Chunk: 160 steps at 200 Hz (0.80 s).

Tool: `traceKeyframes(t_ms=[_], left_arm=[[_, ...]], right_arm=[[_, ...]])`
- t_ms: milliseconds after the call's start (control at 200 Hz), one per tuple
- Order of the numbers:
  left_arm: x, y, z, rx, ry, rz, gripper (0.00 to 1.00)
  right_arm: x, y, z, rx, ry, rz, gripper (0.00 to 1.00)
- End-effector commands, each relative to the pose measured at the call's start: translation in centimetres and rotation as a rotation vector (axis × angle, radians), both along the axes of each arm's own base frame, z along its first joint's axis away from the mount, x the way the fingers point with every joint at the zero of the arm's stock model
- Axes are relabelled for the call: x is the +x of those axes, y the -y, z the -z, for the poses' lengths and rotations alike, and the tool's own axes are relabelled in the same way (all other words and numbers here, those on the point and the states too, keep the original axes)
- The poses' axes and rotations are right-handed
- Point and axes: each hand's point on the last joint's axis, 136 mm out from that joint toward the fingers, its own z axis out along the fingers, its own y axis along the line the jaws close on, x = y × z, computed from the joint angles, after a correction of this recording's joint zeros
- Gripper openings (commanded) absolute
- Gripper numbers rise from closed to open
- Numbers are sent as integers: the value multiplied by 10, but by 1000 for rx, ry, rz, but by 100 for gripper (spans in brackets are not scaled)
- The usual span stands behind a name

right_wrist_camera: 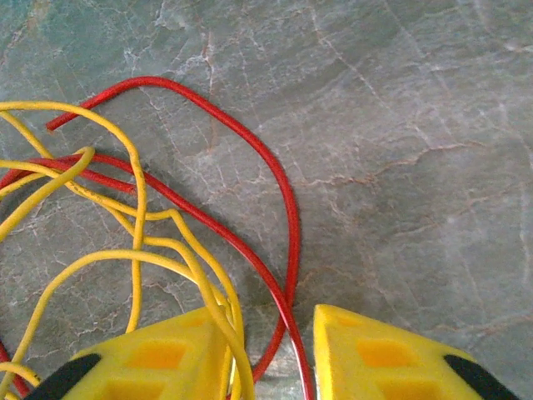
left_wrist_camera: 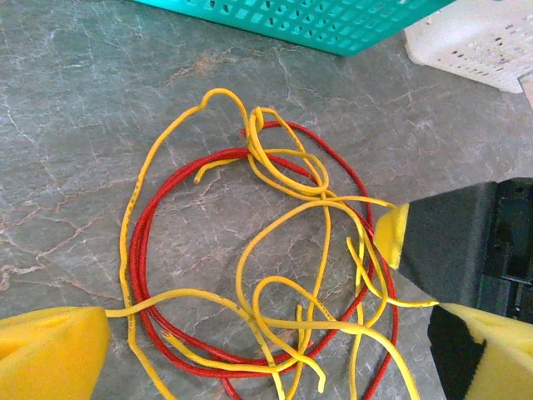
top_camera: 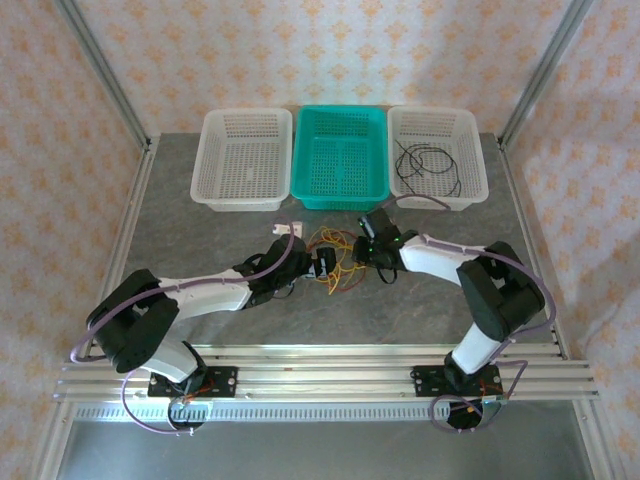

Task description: Untangle the cables

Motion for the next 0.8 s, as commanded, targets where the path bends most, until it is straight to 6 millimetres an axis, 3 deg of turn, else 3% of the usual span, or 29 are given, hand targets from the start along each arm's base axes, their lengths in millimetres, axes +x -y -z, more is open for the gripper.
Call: traceKeyframes(t_ms=[0,290,511,796], left_arm=[[0,6,1,-8,4,8,99],[9,-4,-4,12,18,-75,99],[15,-5,-8,-4,24,-112,99],[22,7,-11,-31,27,-93,99]], right_arm=[[13,-4,-9,3,37,-8,28],[12,-3,-27,21,81,-21,12],[9,-10,-53,81,132,-58,0],[3,-14,-80,107,199,-138,0]])
